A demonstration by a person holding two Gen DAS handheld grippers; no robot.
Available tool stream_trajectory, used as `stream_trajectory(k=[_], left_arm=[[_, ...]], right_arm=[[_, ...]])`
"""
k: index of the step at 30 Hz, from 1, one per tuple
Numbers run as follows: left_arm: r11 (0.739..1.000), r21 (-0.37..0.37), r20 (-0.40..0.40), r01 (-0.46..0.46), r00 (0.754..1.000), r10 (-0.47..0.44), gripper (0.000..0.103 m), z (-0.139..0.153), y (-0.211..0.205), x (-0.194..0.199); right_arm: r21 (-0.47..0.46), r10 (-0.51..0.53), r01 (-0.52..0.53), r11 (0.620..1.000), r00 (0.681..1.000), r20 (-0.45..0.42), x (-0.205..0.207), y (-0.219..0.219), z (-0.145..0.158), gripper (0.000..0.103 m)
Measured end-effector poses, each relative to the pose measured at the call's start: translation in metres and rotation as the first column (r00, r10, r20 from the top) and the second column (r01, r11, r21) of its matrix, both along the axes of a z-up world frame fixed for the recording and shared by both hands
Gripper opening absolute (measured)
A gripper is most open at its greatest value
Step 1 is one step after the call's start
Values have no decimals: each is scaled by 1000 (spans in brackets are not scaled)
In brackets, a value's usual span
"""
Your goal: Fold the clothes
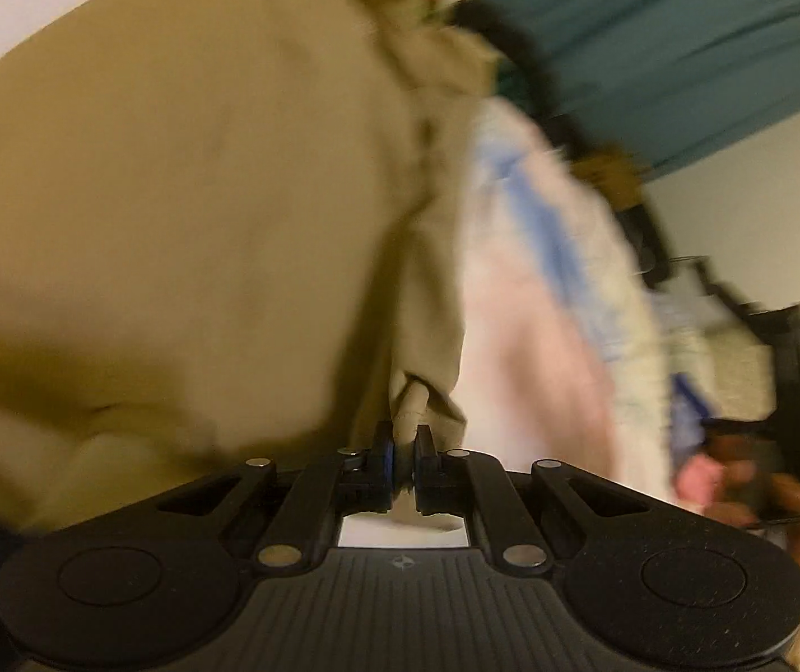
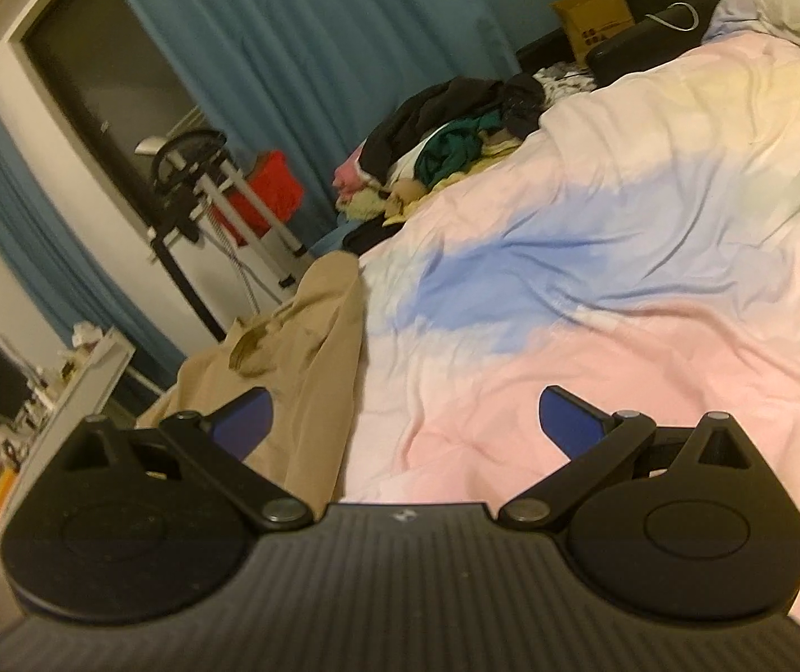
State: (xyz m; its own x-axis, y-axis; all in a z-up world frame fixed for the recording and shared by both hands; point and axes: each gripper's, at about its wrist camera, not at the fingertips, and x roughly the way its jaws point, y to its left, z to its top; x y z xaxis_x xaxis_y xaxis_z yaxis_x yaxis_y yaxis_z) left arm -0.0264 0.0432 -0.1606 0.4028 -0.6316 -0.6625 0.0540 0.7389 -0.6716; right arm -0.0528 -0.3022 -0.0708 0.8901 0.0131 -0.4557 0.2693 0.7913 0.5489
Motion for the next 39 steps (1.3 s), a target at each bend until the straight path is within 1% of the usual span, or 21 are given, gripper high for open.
stream_trajectory(k=[3,5,7,8,12,15,16,17,19,22,24,26,27,28,30,32,33,34,35,36,39], left_arm=[[999,-35,-29,-14,999,13,32,-1,11,-1],[999,-36,-4,-25,1000,24,61,8,15,-3],[999,-22,35,-33,999,34,72,17,15,-2],[999,-15,54,-31,998,32,73,21,14,-1],[998,55,103,6,995,-11,71,30,-8,5],[984,163,124,67,988,-88,64,27,-40,9],[977,197,129,85,985,-111,52,24,-48,11],[973,211,131,91,984,-121,32,23,-50,12],[980,185,127,76,987,-101,10,22,-37,11],[990,136,116,45,991,-61,9,22,-13,9],[998,61,78,-23,997,19,9,23,17,9],[996,16,33,-87,996,87,9,20,40,12],[993,1,10,-116,993,116,8,17,52,12],[989,-14,-13,-145,989,144,6,13,64,12],[983,-55,-56,-176,983,173,6,6,78,12],[983,-93,-69,-158,986,152,6,2,77,15],[986,-93,-49,-140,989,136,6,4,74,15],[989,-87,-25,-123,992,122,7,6,70,15],[991,-82,-2,-106,994,107,11,8,69,13],[993,-78,16,-93,995,94,14,10,70,10],[994,-66,43,-82,995,85,33,13,69,7]], right_arm=[[-14,22,-23,1000,1000,-21,4,8,-3,103],[-1,35,-36,999,999,-38,8,10,-7,103],[16,52,-52,999,997,-60,13,13,-12,103],[19,62,-61,998,996,-72,16,15,-14,103],[16,103,-102,995,988,-116,26,26,-23,103],[7,122,-122,993,983,-135,29,33,-28,103],[1,128,-129,992,981,-142,30,35,-29,103],[-6,140,-143,990,978,-154,31,38,-32,103],[-14,166,-171,985,970,-176,33,43,-36,103],[58,248,-241,969,946,-211,38,50,-52,103],[124,304,-282,951,924,-231,41,55,-63,101],[144,347,-319,937,901,-260,44,63,-70,91],[154,368,-337,929,889,-274,46,67,-73,76],[163,388,-355,921,876,-287,47,72,-76,67],[182,432,-394,901,850,-300,47,83,-78,67],[203,473,-429,880,827,-305,45,92,-80,67],[200,488,-446,873,815,-313,43,98,-81,67],[154,482,-457,876,809,-336,41,106,-80,64],[94,471,-470,878,808,-355,39,114,-77,58],[40,461,-482,875,806,-371,37,121,-75,48],[21,484,-518,855,784,-389,35,133,-74,47]])
